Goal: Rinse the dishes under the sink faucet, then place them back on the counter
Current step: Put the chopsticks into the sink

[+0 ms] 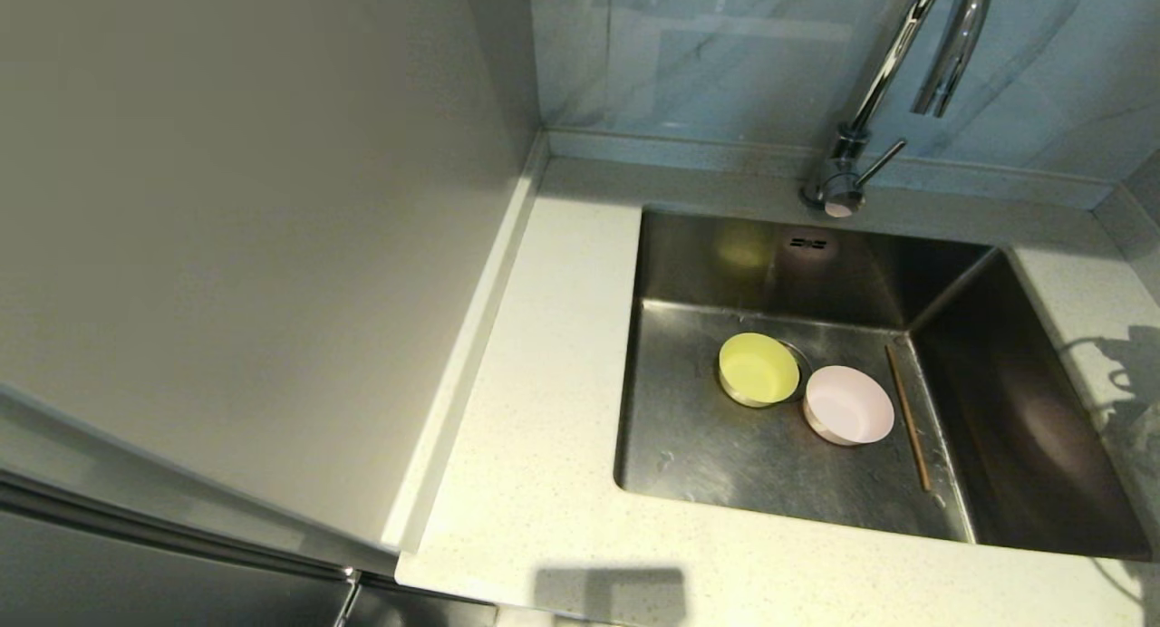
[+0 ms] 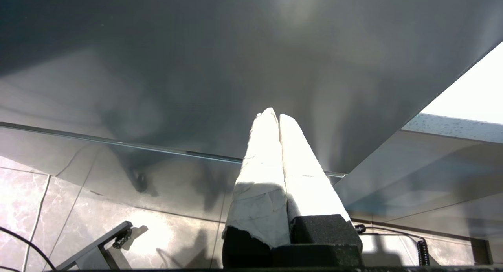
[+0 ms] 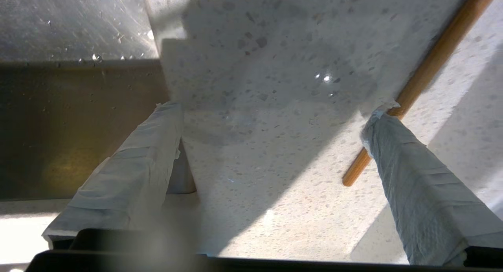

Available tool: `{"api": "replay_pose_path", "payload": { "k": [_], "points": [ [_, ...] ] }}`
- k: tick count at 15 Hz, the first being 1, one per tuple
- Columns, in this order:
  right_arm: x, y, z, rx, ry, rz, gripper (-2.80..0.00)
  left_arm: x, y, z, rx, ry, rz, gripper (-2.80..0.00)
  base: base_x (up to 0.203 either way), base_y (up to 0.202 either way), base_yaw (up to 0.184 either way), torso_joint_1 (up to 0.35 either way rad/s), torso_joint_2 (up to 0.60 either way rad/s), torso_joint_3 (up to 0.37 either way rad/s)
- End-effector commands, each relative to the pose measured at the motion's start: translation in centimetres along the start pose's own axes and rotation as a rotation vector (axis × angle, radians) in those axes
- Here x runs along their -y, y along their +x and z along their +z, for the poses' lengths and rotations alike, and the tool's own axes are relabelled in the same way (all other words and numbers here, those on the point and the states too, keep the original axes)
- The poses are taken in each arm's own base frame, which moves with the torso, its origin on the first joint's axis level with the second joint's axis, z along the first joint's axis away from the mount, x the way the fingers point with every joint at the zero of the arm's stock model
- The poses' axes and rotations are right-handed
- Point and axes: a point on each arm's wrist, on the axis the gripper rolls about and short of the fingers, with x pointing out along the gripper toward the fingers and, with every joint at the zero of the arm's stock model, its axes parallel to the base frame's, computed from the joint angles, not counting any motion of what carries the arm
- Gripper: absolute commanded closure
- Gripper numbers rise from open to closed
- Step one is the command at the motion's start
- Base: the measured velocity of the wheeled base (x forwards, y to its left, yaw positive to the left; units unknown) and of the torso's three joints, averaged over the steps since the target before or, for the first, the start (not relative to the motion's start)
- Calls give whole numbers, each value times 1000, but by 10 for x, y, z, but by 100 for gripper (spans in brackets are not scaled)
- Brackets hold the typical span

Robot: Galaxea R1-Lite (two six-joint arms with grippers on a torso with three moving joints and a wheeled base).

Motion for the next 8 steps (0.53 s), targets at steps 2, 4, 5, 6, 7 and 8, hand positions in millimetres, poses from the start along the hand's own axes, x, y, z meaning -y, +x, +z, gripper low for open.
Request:
{"api": "replay_pose_path", "payload": {
  "k": [2,4,5,6,7,8],
  "points": [
    [2,-2,6,44,-15,-46,-280,0,0,0,3,-1,0,0,0,0,0,0,0,0],
    [6,1,11,68,-19,-108,-280,0,0,0,3,-1,0,0,0,0,0,0,0,0],
    [8,4,13,79,-21,-124,-280,0,0,0,3,-1,0,0,0,0,0,0,0,0],
    [9,6,14,77,-20,-130,-280,0,0,0,3,-1,0,0,0,0,0,0,0,0],
    [11,9,14,68,-18,-139,-280,0,0,0,3,-1,0,0,0,0,0,0,0,0],
    [11,11,14,61,-17,-144,-280,0,0,0,3,-1,0,0,0,0,0,0,0,0]
  ]
}}
